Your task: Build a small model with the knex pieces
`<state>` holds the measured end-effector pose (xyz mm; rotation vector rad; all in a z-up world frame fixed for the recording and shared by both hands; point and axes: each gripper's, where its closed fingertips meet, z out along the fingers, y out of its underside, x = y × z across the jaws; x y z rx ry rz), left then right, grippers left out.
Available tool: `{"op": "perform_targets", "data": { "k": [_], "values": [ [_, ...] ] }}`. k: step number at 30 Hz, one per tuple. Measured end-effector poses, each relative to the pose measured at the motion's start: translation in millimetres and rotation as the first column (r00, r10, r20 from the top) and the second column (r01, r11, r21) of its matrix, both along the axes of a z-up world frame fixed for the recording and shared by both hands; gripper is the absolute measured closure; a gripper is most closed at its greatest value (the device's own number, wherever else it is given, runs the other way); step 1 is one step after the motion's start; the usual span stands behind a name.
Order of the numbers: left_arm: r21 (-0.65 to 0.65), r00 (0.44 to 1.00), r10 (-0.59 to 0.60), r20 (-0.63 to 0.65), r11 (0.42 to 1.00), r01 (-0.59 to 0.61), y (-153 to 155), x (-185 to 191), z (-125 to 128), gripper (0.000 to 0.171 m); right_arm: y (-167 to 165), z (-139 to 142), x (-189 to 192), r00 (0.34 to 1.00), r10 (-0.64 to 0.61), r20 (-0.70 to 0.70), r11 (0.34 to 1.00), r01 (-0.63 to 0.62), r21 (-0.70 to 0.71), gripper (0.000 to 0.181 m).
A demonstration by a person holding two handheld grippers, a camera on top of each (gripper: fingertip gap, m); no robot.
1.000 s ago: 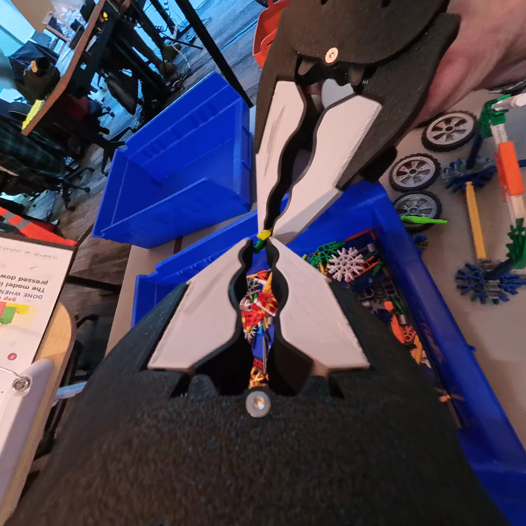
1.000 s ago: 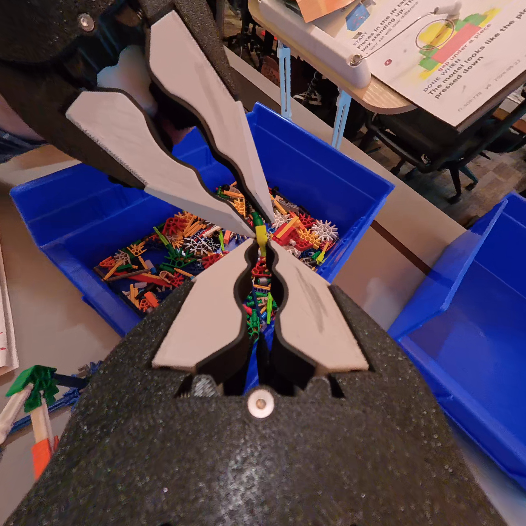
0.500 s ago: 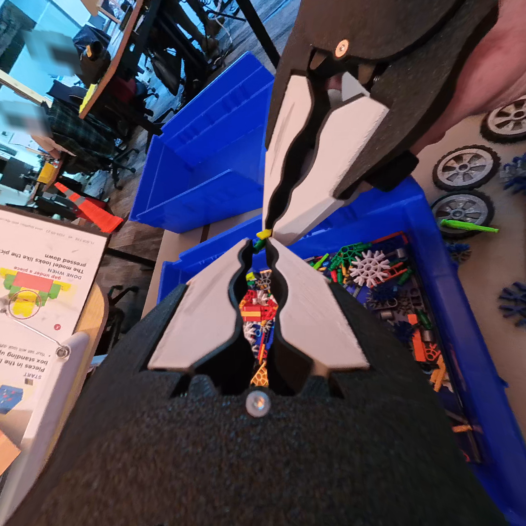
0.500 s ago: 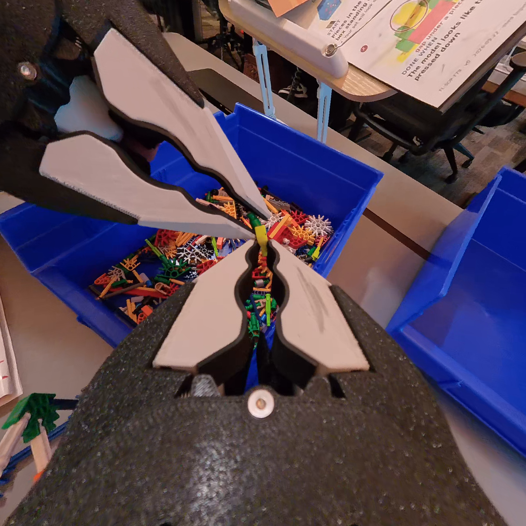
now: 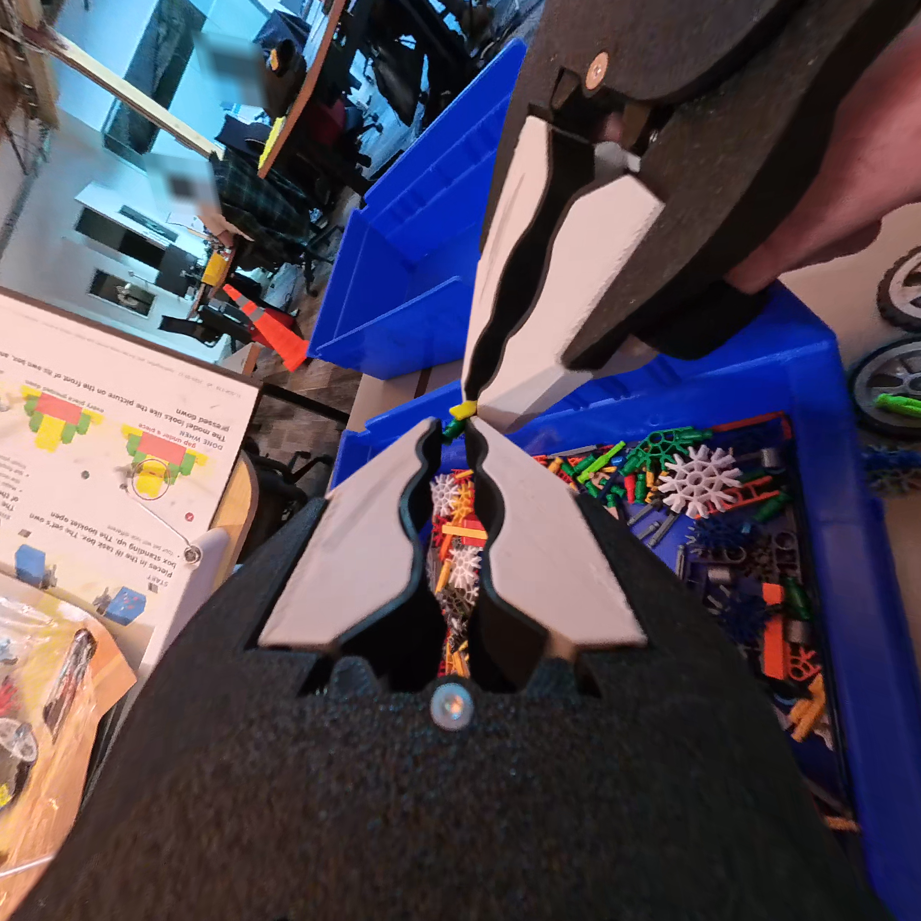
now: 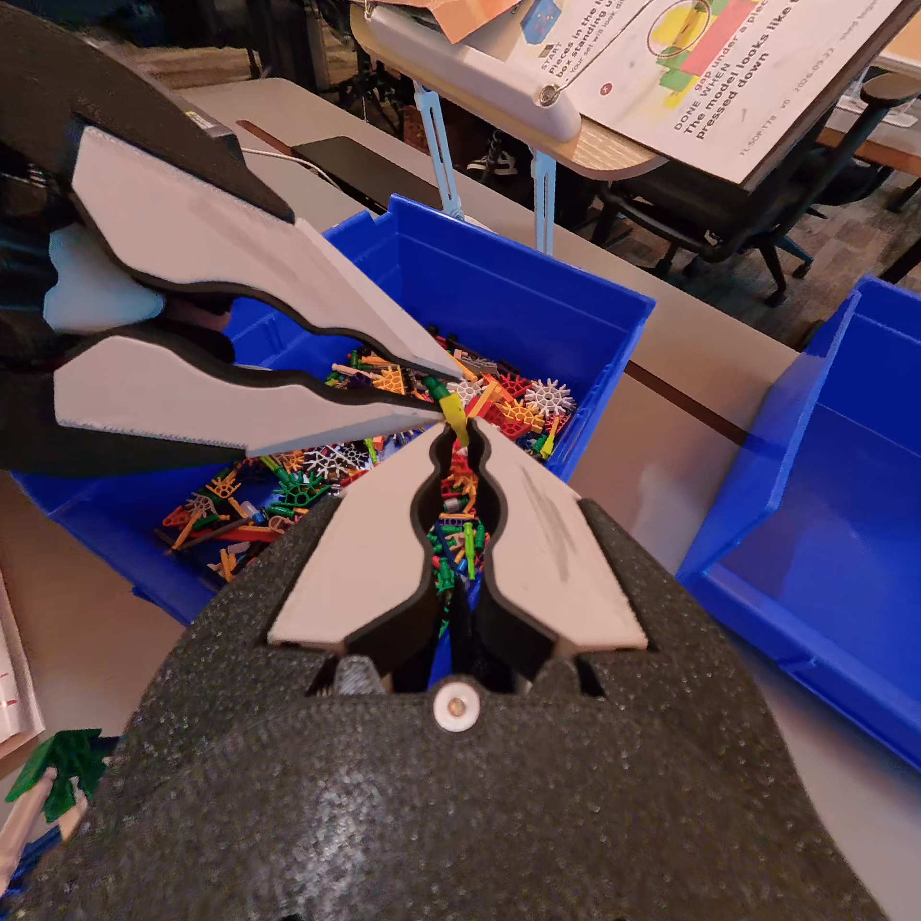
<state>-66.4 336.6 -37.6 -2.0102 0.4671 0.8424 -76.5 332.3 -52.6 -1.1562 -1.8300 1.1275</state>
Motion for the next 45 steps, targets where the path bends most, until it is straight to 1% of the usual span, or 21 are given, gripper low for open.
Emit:
{"op": "perform_targets", "data": {
  "k": [2,3,4,6,10,13,15,17,19,20,22,23,25,26,28,32,36,42,45],
  "values": [
    [-0.007,1.0,0.012,-0.025,1.0,-0.012,-0.2,-0.2,0.1,0.167,0.3,0.2,0.0,1.0,-0.006,-0.006,1.0,0.006,0.019,0.18],
    [0.0,1.0,0.016,-0.017,1.0,-0.016,-0.3,0.0,0.5,0.167,0.6,1.1,0.3,1.0,-0.01,-0.008,1.0,0.01,0.024,0.18],
    [0.008,1.0,0.018,-0.015,1.0,-0.018,-0.1,0.4,1.3,0.165,1.2,2.0,0.1,1.0,-0.015,-0.01,1.0,0.015,0.022,0.18],
    [0.0,0.998,0.033,-0.055,0.999,-0.033,1.0,-0.1,2.7,0.167,2.0,3.0,0.3,1.0,-0.019,-0.008,1.0,0.019,0.011,0.18],
    [-0.005,0.995,0.06,-0.075,0.998,-0.06,0.5,0.4,2.7,0.166,1.4,2.1,0.5,1.0,-0.025,0.006,1.0,0.025,0.002,0.18],
    [-0.016,0.992,0.083,-0.096,0.996,-0.085,-0.7,0.2,2.0,0.166,0.5,1.6,1.0,1.0,-0.02,0.01,1.0,0.019,0.02,0.181],
    [-0.019,0.998,0.061,-0.027,0.998,-0.061,-2.8,1.1,1.8,0.167,-2.7,1.6,2.3,1.0,0.002,0.022,0.999,-0.003,0.041,0.18],
    [-0.036,0.991,0.03,0.129,0.999,-0.025,-6.9,1.6,0.3,0.166,-8.2,-3.3,2.3,0.997,0.043,0.066,0.998,-0.046,0.043,0.181],
    [-0.122,0.982,0.016,0.187,0.992,0.007,-12.1,0.5,-11.1,0.166,-11.7,-15.6,1.5,0.986,0.089,0.139,0.991,-0.101,0.084,0.18],
    [-0.149,0.976,0.003,0.219,0.988,0.03,-13.6,-1.2,-15.7,0.166,-12.4,-16.3,-0.1,0.984,0.097,0.149,0.991,-0.11,0.077,0.18],
    [-0.152,0.953,-0.027,0.3,0.986,0.076,-14.0,-3.7,-17.8,0.166,-13.5,-22.0,-1.0,0.968,0.121,0.22,0.988,-0.14,0.071,0.18],
    [-0.173,0.943,-0.028,0.333,0.981,0.09,-14.8,-4.9,-22.1,0.166,-13.2,-25.1,-3.0,0.962,0.121,0.247,0.985,-0.147,0.092,0.18],
    [-0.212,0.951,-0.02,0.309,0.973,0.089,-15.0,-10.2,-29.3,0.166,-12.3,-33.3,-5.7,0.943,0.109,0.315,0.978,-0.158,0.134,0.18],
    [-0.229,0.944,-0.013,0.329,0.969,0.093,-15.3,-11.5,-33.6,0.166,-11.3,-35.7,-7.2,0.937,0.104,0.334,0.975,-0.162,0.152,0.18],
    [-0.228,0.93,0.0,0.367,0.969,0.09,-13.5,-16.0,-37.0,0.166,-9.1,-38.2,-10.7,0.924,0.093,0.37,0.976,-0.158,0.149,0.18],
    [-0.258,0.938,0.049,0.343,0.965,0.044,-7.1,-23.2,-43.1,0.166,-1.4,-45.2,-15.9,0.895,0.052,0.442,0.974,-0.143,0.174,0.18],
    [-0.253,0.921,0.09,0.379,0.967,0.01,-2.1,-29.4,-48.5,0.166,3.2,-48.3,-21.6,0.884,0.028,0.467,0.983,-0.11,0.15,0.18],
    [-0.271,0.906,0.2,0.372,0.957,-0.099,3.3,-42.6,-53.0,0.166,9.4,-54.9,-33.1,0.853,-0.027,0.521,0.982,-0.073,0.172,0.181],
    [-0.292,0.891,0.24,0.386,0.948,-0.129,4.8,-48.3,-57.0,0.166,12.0,-57.8,-37.4,0.839,-0.059,0.541,0.978,-0.061,0.2,0.181]
  ]
}}
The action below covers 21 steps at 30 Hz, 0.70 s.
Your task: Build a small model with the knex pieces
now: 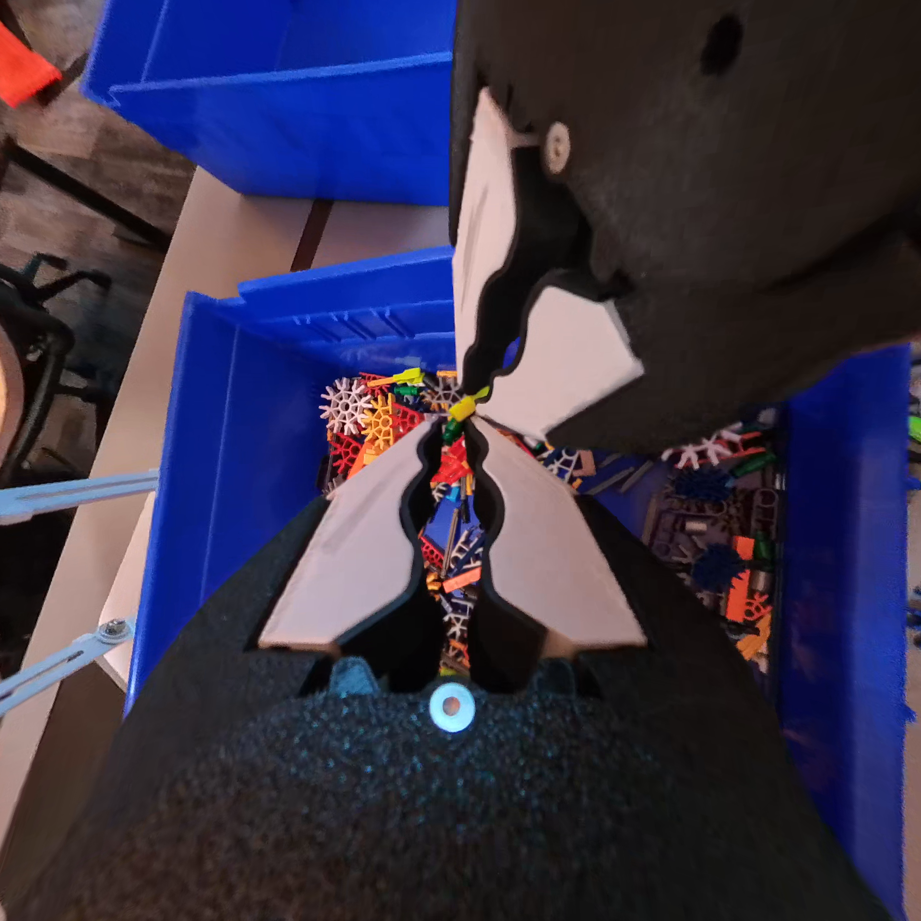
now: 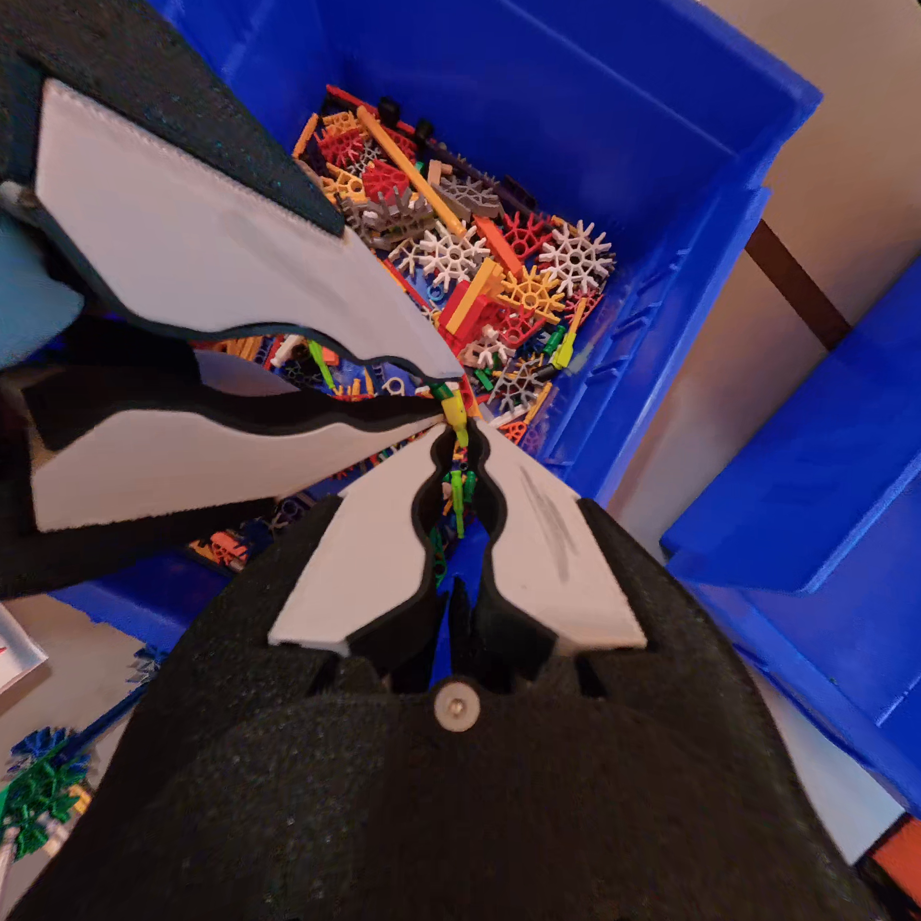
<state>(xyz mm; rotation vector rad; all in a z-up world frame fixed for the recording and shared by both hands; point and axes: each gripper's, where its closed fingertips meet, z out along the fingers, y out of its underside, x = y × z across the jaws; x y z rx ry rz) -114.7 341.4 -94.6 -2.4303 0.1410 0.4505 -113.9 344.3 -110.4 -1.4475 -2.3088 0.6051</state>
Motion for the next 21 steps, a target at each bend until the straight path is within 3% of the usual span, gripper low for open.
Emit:
{"op": "perform_targets", "data": {
  "k": [16,21],
  "values": [
    [0.052,0.979,0.188,0.075,0.98,-0.192,6.8,-11.0,-1.0,0.166,7.6,0.7,-8.6,0.997,-0.074,0.029,0.997,0.075,-0.015,0.181],
    [0.085,0.98,0.186,0.077,0.978,-0.192,8.1,-11.1,4.2,0.166,7.8,6.0,-6.6,0.997,-0.08,0.016,0.996,0.08,-0.041,0.181]
  ]
}}
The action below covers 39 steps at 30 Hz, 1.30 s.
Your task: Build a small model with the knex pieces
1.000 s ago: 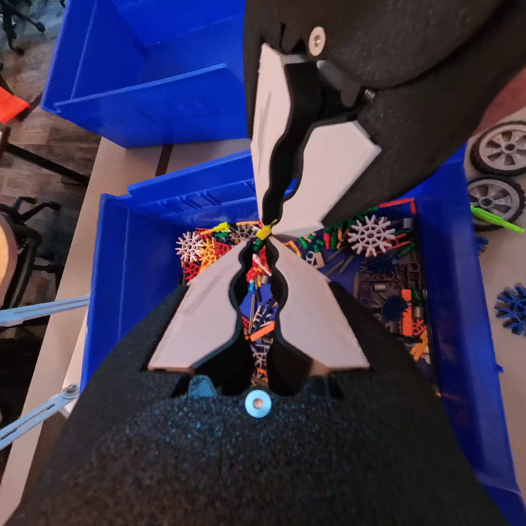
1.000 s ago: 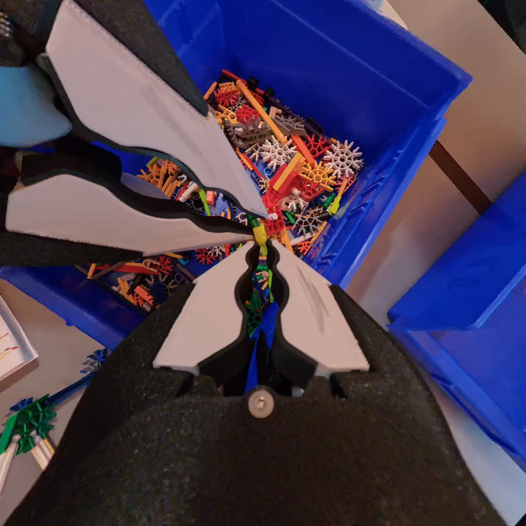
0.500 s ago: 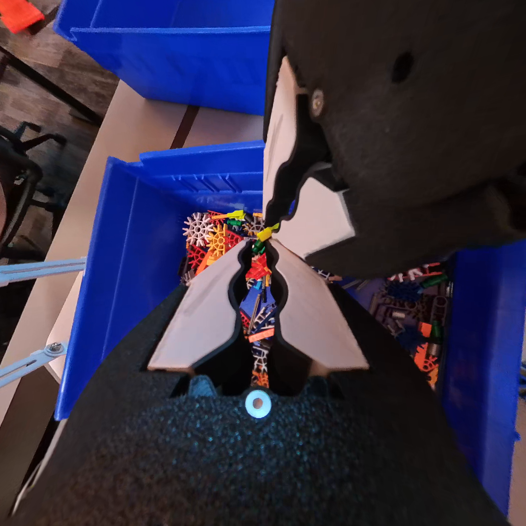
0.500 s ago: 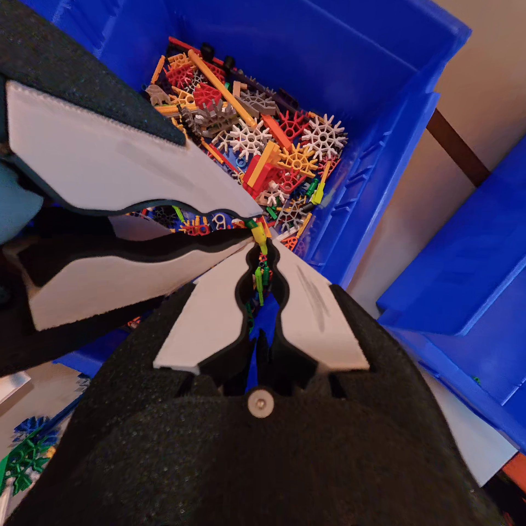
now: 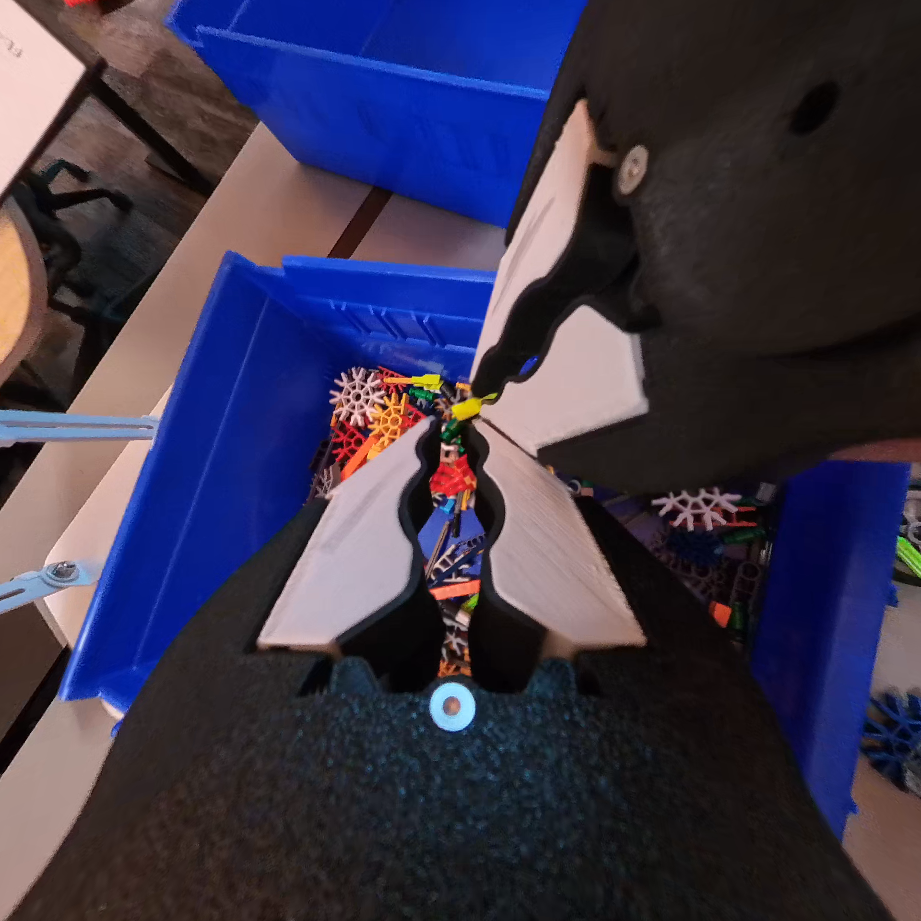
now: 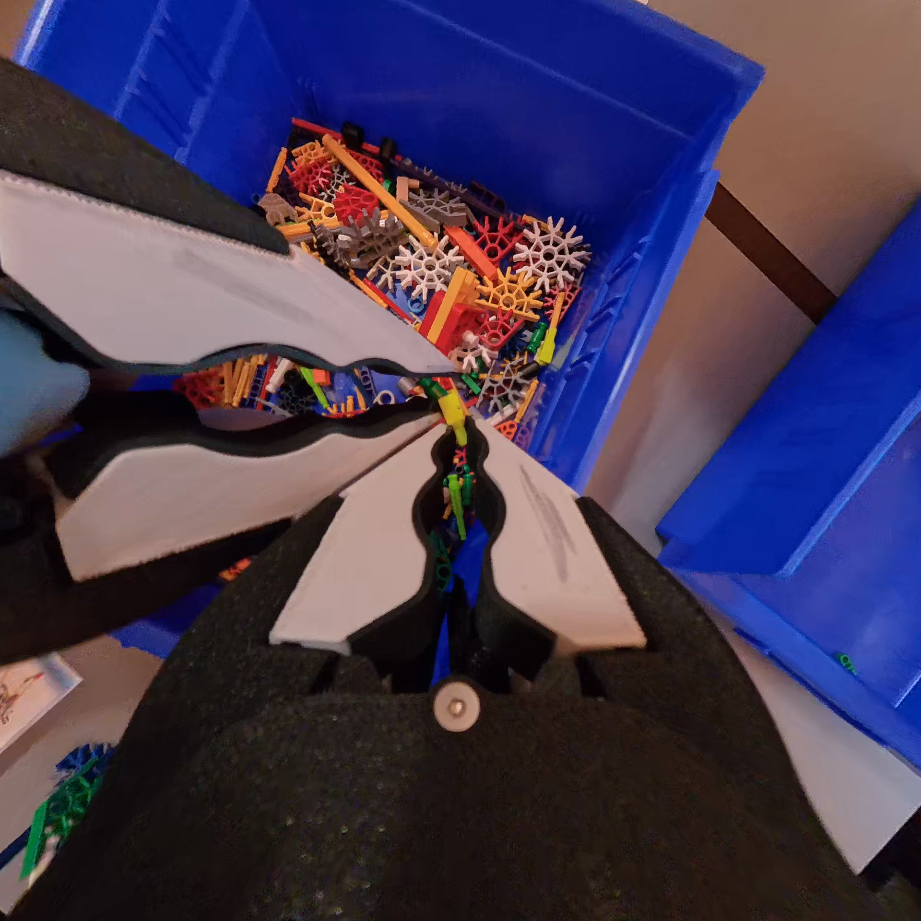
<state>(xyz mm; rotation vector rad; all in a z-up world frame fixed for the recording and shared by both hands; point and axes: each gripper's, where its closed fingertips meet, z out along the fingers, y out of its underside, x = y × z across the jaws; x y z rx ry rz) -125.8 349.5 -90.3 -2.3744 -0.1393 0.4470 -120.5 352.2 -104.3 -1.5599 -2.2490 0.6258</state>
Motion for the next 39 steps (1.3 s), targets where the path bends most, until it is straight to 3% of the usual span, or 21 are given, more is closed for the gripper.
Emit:
{"op": "perform_targets", "data": {
  "k": [6,9,13,16,27,39],
  "values": [
    [0.11,0.98,-0.168,0.111,0.982,0.156,-2.7,12.9,20.0,0.164,-6.9,25.1,10.9,0.992,0.086,-0.095,0.985,-0.099,-0.141,0.181],
    [0.149,0.966,-0.234,0.108,0.965,0.218,-2.5,16.1,35.0,0.165,-10.0,36.5,14.0,0.986,0.101,-0.136,0.97,-0.128,-0.205,0.181],
    [0.181,0.917,-0.357,0.178,0.928,0.326,-11.0,28.6,45.7,0.165,-21.5,48.6,24.6,0.963,0.167,-0.211,0.926,-0.227,-0.302,0.181],
    [0.234,0.9,-0.397,0.181,0.906,0.352,-13.1,34.2,59.2,0.165,-23.6,59.5,27.0,0.958,0.145,-0.249,0.908,-0.228,-0.351,0.181],
    [0.181,0.983,-0.178,-0.049,0.966,0.184,-6.9,18.3,47.4,0.166,-14.4,43.6,7.4,0.973,0.004,-0.231,0.96,-0.069,-0.271,0.181],
    [0.103,0.99,0.056,-0.132,0.994,-0.042,-3.6,-1.4,33.2,0.168,-8.3,26.2,-6.5,0.988,-0.075,-0.135,0.974,0.044,-0.224,0.181]
  ]
}}
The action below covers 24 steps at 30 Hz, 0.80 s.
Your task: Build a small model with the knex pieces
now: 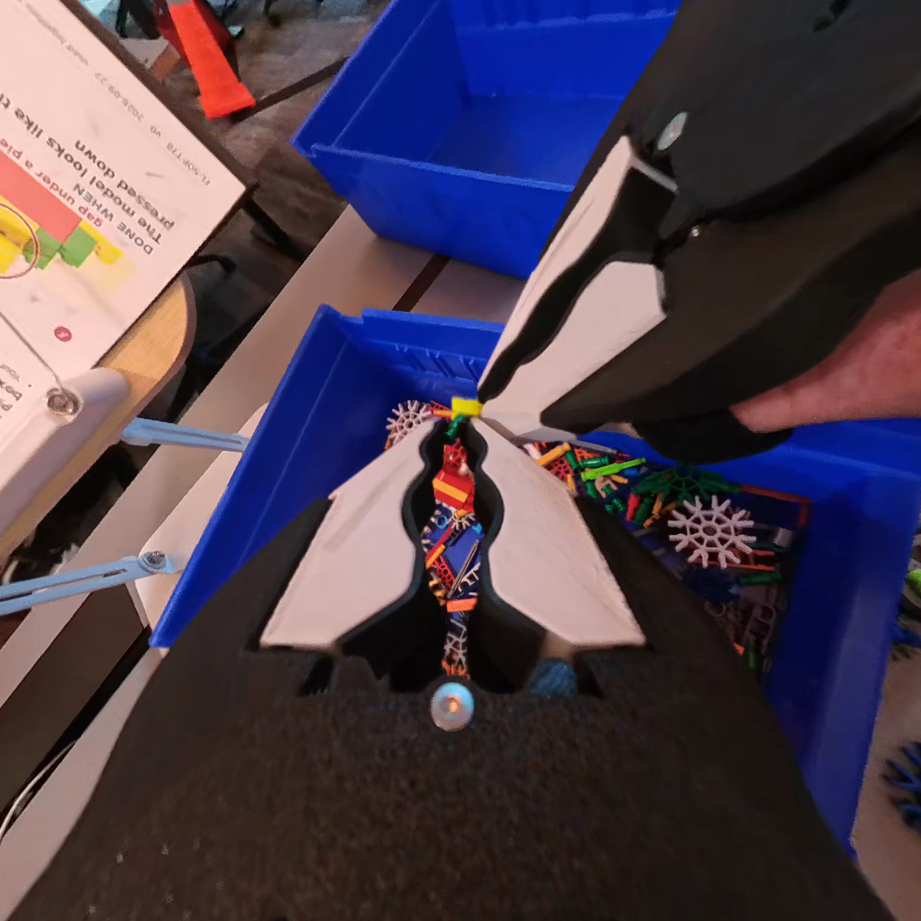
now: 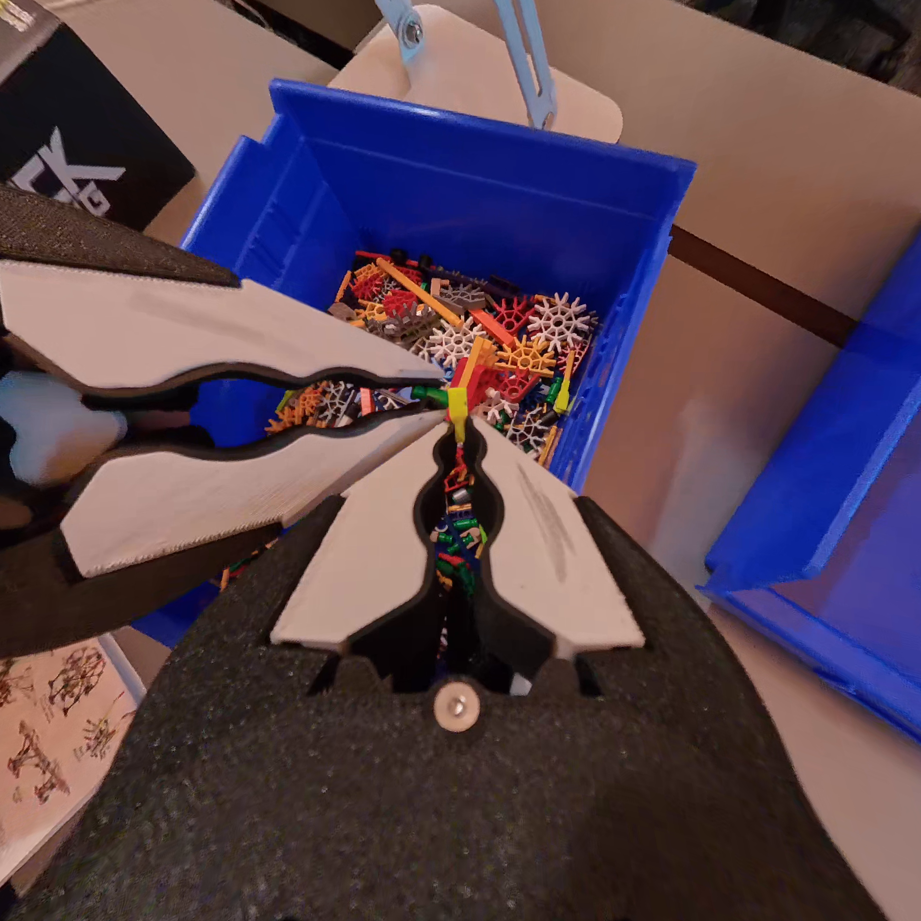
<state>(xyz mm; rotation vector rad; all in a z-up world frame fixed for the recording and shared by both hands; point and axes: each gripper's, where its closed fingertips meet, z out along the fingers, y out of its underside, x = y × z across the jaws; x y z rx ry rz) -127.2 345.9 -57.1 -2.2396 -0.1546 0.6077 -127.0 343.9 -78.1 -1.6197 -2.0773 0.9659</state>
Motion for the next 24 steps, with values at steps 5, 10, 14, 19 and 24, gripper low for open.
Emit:
{"op": "perform_targets", "data": {
  "k": [5,10,14,19,24],
  "values": [
    [-0.049,0.998,0.063,0.015,0.997,-0.063,-2.0,-6.6,-14.2,0.171,-1.8,-10.6,-1.0,0.998,0.009,0.069,0.999,-0.012,0.037,0.181],
    [-0.078,0.995,0.022,0.094,0.997,-0.015,-4.6,-2.4,-18.6,0.17,-5.2,-15.7,6.4,0.99,0.067,0.121,0.998,-0.067,-0.006,0.181],
    [0.011,0.956,-0.068,0.287,0.998,0.067,-3.7,6.6,-16.8,0.169,-5.9,-11.2,13.6,0.989,0.101,0.104,0.99,-0.09,-0.108,0.181],
    [0.087,0.938,-0.147,0.315,0.988,0.126,-5.5,11.5,-3.9,0.169,-8.1,0.1,23.0,0.989,0.14,0.045,0.976,-0.131,-0.174,0.181],
    [0.082,0.919,-0.209,0.335,0.978,0.192,-10.2,19.8,1.8,0.168,-9.2,10.5,38.9,0.983,0.182,0.0,0.963,-0.179,-0.203,0.181]
  ]
}}
